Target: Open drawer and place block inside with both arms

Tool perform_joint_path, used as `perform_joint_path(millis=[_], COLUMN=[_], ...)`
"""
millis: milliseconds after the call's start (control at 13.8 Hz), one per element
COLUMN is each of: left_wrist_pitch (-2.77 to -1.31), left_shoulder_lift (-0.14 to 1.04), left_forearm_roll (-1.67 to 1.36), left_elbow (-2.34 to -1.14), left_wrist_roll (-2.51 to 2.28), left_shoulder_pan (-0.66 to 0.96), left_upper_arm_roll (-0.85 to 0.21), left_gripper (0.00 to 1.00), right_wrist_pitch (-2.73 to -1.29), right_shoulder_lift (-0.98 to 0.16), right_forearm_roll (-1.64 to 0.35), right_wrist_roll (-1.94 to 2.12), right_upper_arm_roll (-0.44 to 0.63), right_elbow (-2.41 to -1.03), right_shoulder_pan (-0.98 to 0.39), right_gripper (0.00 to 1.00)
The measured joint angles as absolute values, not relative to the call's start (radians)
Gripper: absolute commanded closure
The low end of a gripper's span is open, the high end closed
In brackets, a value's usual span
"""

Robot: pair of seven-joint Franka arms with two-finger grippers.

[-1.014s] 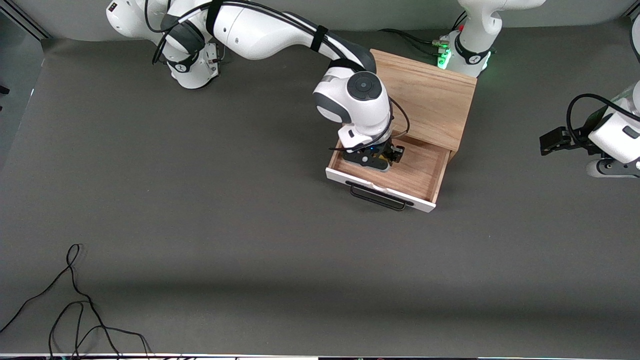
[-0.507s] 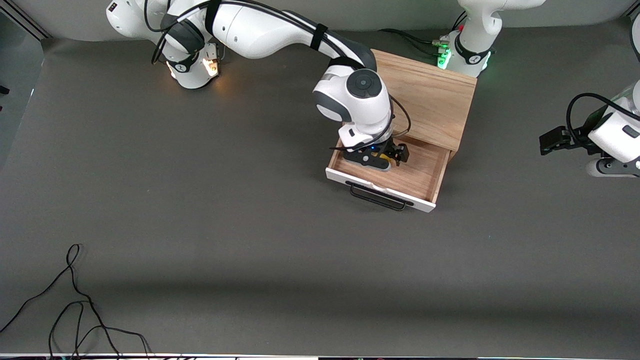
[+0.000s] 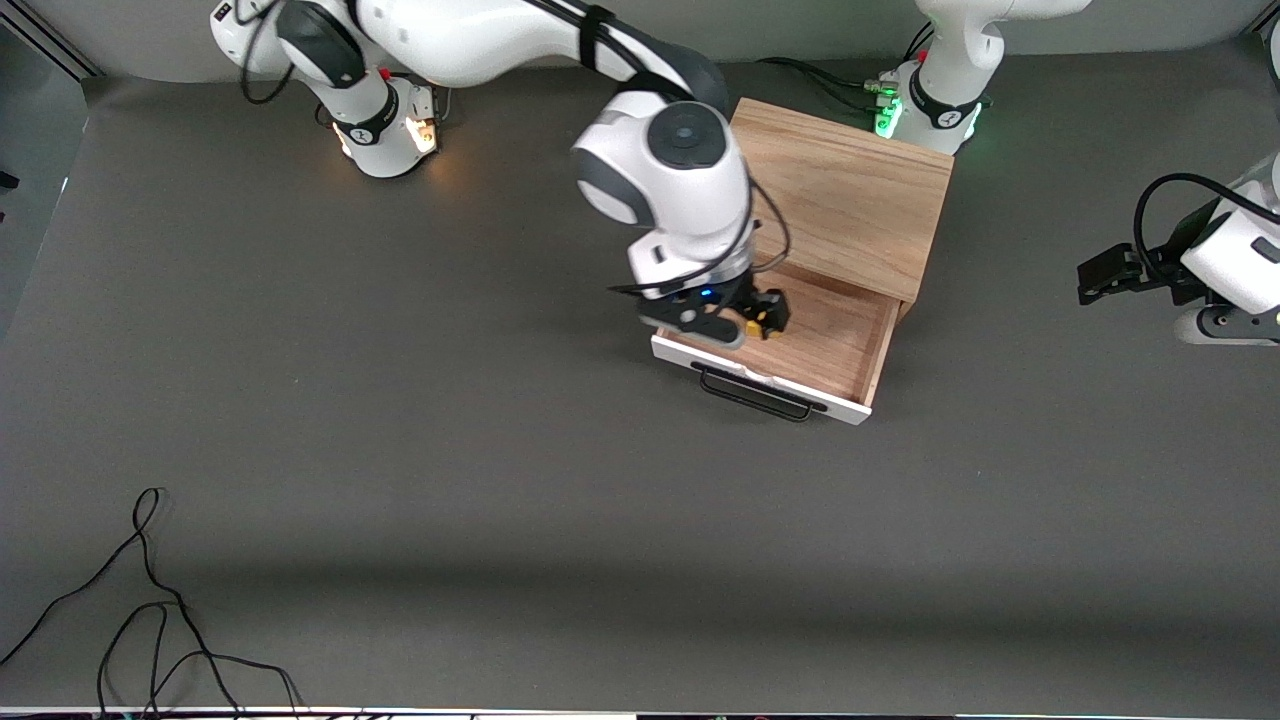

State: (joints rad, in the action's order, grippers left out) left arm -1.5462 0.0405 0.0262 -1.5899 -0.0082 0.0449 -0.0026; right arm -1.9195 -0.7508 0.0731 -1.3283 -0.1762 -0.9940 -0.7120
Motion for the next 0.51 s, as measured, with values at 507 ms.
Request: perform_joint_path(millis=[507], left_wrist_pitch=[-1.546], left_shoulder_lift=[0.038], left_forearm_roll=[0.025], left_elbow=[-1.591], left_wrist_roll=[-0.008], left_shoulder_pan=[0.042], left_upper_arm_roll=[-0.002], left_gripper=[0.00], right_wrist_pitch=[-1.859], right_shoulder_lift=[-0.388], right_forearm_roll=[-0.071], right_wrist_roll=[-0.978], right_upper_arm_roll=[-0.173], right_elbow=[-1.330], right_shoulder_pan=[-0.356], right_gripper=[0.00])
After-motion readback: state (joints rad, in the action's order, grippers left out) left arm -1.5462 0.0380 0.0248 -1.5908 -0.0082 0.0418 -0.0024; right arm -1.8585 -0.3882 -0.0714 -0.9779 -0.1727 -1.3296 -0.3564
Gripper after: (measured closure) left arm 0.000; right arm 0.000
